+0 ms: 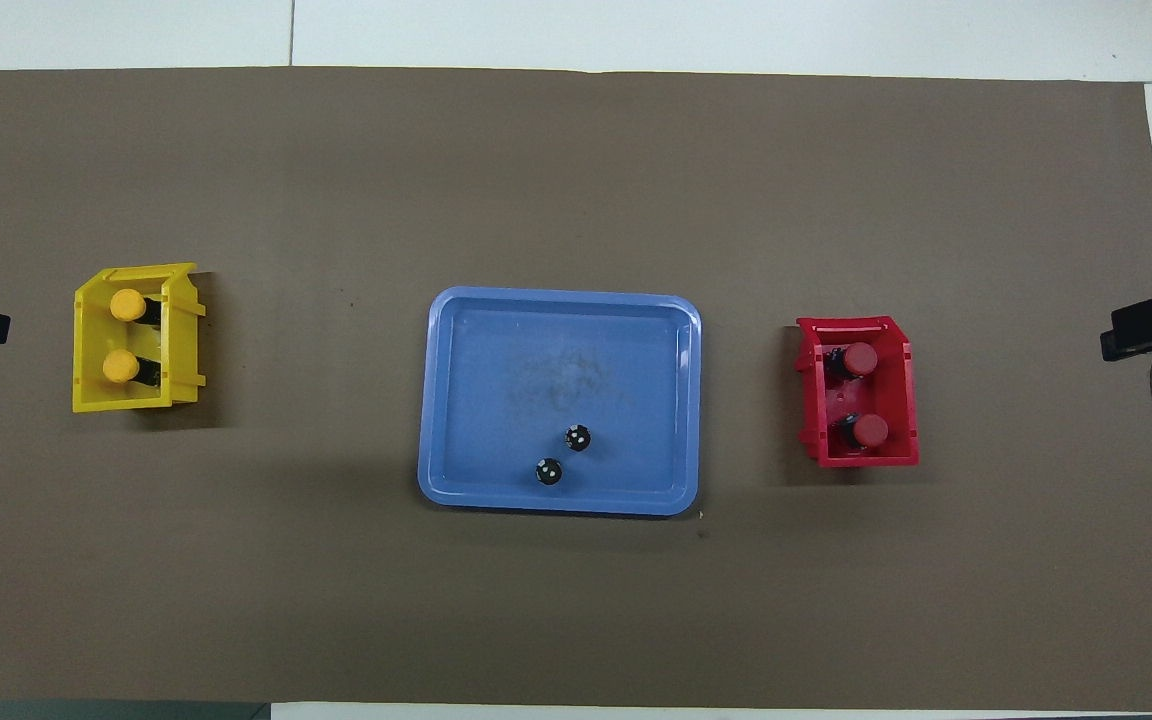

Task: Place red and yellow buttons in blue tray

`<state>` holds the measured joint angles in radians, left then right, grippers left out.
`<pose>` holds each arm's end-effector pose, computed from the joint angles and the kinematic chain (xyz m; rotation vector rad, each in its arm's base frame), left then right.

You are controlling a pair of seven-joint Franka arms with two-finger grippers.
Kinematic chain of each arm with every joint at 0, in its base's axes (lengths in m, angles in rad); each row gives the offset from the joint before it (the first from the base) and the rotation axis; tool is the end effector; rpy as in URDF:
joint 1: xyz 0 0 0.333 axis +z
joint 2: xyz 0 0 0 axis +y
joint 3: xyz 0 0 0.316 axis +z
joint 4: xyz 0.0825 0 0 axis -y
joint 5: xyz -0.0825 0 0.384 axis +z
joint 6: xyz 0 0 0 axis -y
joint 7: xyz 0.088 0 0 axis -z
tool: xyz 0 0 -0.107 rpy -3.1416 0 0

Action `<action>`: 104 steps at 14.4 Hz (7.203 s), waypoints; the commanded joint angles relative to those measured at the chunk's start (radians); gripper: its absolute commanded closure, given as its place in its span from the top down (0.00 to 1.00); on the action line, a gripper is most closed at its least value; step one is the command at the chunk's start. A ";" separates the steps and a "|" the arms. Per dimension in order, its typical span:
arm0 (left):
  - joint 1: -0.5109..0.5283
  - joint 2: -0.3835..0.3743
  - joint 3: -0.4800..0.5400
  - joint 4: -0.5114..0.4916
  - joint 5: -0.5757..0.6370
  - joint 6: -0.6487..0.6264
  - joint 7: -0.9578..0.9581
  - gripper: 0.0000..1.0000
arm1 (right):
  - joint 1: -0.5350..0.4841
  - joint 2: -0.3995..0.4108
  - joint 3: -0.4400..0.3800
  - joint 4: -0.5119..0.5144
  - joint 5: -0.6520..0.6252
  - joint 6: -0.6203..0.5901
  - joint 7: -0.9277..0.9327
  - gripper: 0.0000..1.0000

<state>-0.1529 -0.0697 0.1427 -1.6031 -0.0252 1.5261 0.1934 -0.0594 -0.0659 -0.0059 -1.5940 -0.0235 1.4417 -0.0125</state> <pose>0.5283 -0.0053 0.6428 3.0896 -0.3178 -0.0074 0.5188 -0.0368 0.6384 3.1178 -0.0854 -0.1361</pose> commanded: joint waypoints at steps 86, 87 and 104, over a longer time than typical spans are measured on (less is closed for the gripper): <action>0.068 0.254 -0.008 -0.360 0.031 0.717 -0.065 0.71 | 0.664 0.512 0.010 -0.083 0.050 0.764 0.744 0.22; 0.067 0.254 -0.008 -0.373 0.031 0.723 -0.063 0.71 | 0.662 0.514 0.010 -0.087 0.045 0.772 0.743 0.35; 0.052 0.278 -0.003 -0.157 0.066 0.498 -0.051 0.01 | 0.235 -0.109 0.006 -0.730 0.014 0.756 0.041 0.72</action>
<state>-0.0766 0.1938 0.1298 -1.9020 0.0039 2.1695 0.1342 0.2406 -0.1409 -0.0116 -2.2706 -0.0203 2.1547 0.1219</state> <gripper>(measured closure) 0.590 0.273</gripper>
